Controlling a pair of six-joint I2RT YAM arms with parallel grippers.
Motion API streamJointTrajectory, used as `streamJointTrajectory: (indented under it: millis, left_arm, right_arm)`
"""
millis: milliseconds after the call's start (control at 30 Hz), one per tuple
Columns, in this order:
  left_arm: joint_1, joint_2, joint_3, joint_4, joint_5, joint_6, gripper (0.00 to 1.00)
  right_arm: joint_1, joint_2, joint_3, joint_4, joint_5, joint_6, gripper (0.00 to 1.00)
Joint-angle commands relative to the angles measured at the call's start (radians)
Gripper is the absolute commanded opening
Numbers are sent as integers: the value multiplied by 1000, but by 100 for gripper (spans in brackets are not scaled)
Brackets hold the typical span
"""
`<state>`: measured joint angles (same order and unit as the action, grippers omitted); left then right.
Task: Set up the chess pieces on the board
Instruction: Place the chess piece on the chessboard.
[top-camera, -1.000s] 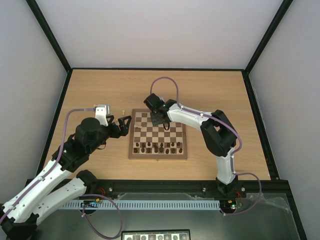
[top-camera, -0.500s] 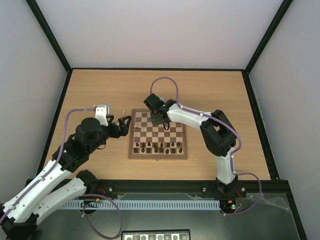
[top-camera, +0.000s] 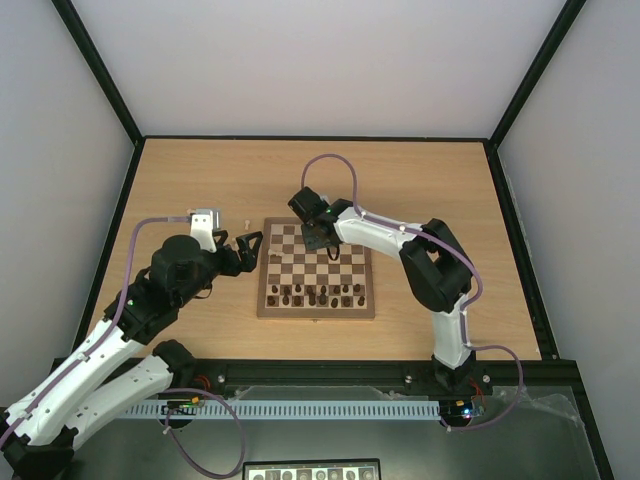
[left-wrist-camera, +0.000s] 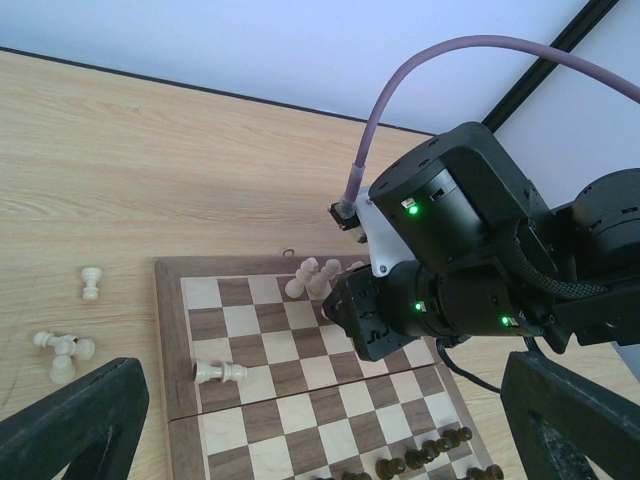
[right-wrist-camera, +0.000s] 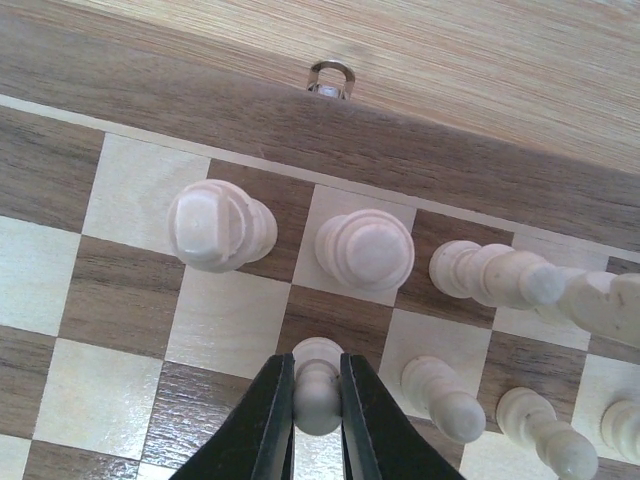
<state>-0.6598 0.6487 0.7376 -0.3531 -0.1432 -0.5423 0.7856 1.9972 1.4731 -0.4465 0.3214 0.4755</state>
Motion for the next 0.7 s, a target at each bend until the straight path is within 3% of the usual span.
streamJointTrajectory:
  millis: [0, 500, 667]
  left_arm:
    - [6, -1, -4, 2, -7, 10, 99]
    - [6, 0, -8, 3, -10, 8, 99]
    - [6, 0, -9, 6, -9, 5, 100]
  right_arm:
    - [-11, 25, -11, -16, 6, 7, 12]
    - [-19, 32, -22, -2, -16, 6, 17]
    - [-19, -3, -31, 1, -20, 5, 27]
